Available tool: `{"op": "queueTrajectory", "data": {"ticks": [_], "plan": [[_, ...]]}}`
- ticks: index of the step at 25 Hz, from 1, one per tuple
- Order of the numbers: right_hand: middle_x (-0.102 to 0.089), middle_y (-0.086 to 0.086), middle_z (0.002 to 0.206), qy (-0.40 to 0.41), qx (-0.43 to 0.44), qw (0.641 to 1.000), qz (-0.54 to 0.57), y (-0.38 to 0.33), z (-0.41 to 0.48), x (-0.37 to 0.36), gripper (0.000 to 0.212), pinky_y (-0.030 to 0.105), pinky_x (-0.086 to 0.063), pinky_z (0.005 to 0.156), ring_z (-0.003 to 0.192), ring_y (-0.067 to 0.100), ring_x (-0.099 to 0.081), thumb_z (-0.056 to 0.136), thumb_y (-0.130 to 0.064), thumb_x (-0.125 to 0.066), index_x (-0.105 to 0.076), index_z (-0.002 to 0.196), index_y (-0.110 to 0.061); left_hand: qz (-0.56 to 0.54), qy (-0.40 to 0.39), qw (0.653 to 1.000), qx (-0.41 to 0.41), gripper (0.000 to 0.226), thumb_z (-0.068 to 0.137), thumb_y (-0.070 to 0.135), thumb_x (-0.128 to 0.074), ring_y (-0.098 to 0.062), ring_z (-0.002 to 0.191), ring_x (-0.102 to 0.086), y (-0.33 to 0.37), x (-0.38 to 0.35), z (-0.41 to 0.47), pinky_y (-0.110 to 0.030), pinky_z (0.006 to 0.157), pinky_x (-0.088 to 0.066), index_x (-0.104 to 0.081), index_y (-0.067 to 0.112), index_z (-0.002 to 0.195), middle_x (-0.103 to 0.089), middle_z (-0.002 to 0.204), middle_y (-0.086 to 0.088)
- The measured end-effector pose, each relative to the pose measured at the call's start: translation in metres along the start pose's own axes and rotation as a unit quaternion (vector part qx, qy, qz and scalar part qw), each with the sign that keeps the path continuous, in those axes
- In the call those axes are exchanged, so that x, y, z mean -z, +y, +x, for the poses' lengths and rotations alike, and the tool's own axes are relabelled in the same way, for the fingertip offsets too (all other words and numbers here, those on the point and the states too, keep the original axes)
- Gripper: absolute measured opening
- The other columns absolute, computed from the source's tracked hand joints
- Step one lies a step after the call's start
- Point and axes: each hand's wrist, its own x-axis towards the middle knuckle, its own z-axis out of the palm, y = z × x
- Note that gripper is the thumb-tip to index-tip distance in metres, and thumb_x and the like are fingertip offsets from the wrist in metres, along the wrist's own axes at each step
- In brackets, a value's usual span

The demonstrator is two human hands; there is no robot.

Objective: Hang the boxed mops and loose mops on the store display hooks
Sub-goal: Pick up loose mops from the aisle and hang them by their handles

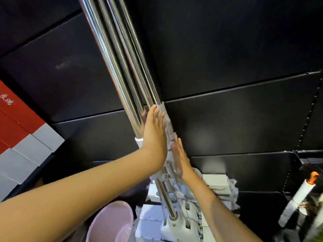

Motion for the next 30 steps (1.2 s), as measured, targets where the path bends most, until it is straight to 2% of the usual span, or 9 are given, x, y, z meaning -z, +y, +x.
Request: {"op": "queueTrajectory", "data": {"ticks": [5,9,12,15,17,20,23,25,30], "plan": [[-0.005,-0.008,0.162,0.037,-0.051,0.998,0.028,0.0,-0.006,-0.006,0.102,0.054,-0.011,0.119,0.15,0.018,-0.003,0.065,-0.094,-0.024,-0.001,0.151,-0.043,-0.021,0.017,0.999,0.024,0.082,0.094,0.07,-0.012,-0.036,0.147,0.019,0.003,-0.009,-0.001,-0.06,0.09,0.03,0.011,0.018,0.153,0.019,0.162,-0.01],[-0.013,-0.005,0.162,0.049,-0.025,0.996,0.071,-0.001,0.0,-0.007,0.076,0.052,-0.021,0.118,0.148,0.019,-0.013,0.087,-0.07,-0.037,-0.007,0.151,-0.043,-0.061,0.063,0.996,0.018,0.08,0.095,0.068,-0.013,-0.035,0.148,0.018,-0.002,-0.01,-0.005,-0.055,0.1,0.026,0.007,0.02,0.154,0.015,0.162,-0.011],[-0.03,-0.006,0.156,0.045,0.018,0.994,0.098,-0.014,0.02,0.006,0.063,0.029,-0.033,0.108,0.14,0.012,-0.031,0.094,-0.058,-0.043,-0.024,0.15,-0.037,-0.097,0.137,0.986,0.01,0.076,0.097,0.062,-0.018,-0.035,0.148,0.018,-0.003,-0.018,-0.019,-0.055,0.102,0.031,0.002,0.016,0.154,0.009,0.162,-0.014],[-0.048,-0.004,0.144,-0.014,0.021,0.993,0.114,-0.028,0.038,0.011,0.063,0.033,-0.042,0.103,0.128,0.013,-0.048,0.091,-0.059,-0.049,-0.035,0.146,-0.032,-0.166,0.237,0.957,0.025,0.072,0.096,0.055,-0.032,-0.033,0.149,0.009,-0.005,-0.032,-0.037,-0.052,0.111,0.025,-0.012,0.014,0.152,-0.002,0.162,-0.015],[-0.056,-0.003,0.132,-0.034,0.034,0.992,0.113,-0.027,0.043,0.012,0.064,0.03,-0.047,0.094,0.118,0.011,-0.056,0.088,-0.061,-0.051,-0.039,0.142,-0.029,-0.237,0.327,0.913,0.061,0.07,0.093,0.048,-0.043,-0.033,0.15,-0.002,-0.002,-0.044,-0.046,-0.049,0.117,0.011,-0.025,0.016,0.152,-0.01,0.162,-0.014],[-0.062,-0.01,0.114,-0.041,0.051,0.991,0.119,-0.027,0.045,0.015,0.057,0.014,-0.049,0.077,0.102,-0.002,-0.062,0.084,-0.063,-0.054,-0.05,0.128,-0.028,-0.381,0.37,0.828,0.181,0.081,0.092,0.043,-0.053,-0.032,0.148,0.012,0.008,-0.055,-0.053,-0.052,0.117,0.008,-0.012,0.015,0.155,0.002,0.161,-0.021],[-0.064,-0.015,0.104,-0.026,0.049,0.991,0.122,-0.033,0.046,0.013,0.04,0.007,-0.047,0.068,0.089,-0.011,-0.062,0.089,-0.059,-0.048,-0.055,0.116,-0.031,-0.576,0.347,0.693,0.258,0.093,0.094,0.039,-0.061,-0.033,0.147,0.02,0.01,-0.054,-0.049,-0.055,0.116,0.009,0.004,0.009,0.153,0.015,0.157,-0.028],[-0.062,-0.01,0.115,-0.022,0.048,0.991,0.123,-0.031,0.045,0.009,0.047,0.014,-0.05,0.078,0.102,-0.003,-0.061,0.086,-0.063,-0.048,-0.053,0.122,-0.033,-0.638,0.356,0.637,0.245,0.095,0.094,0.029,-0.065,-0.032,0.149,0.016,0.012,-0.053,-0.045,-0.057,0.117,0.006,0.008,0.009,0.152,0.017,0.158,-0.027],[-0.046,0.003,0.142,-0.02,0.042,0.993,0.113,-0.028,0.038,0.001,0.089,0.049,-0.042,0.107,0.128,0.022,-0.048,0.069,-0.078,-0.056,-0.037,0.142,-0.032,-0.677,0.386,0.591,0.209,0.092,0.092,0.01,-0.064,-0.024,0.15,0.013,0.016,-0.047,-0.043,-0.064,0.118,-0.003,0.008,0.008,0.15,0.017,0.157,-0.026]]}}
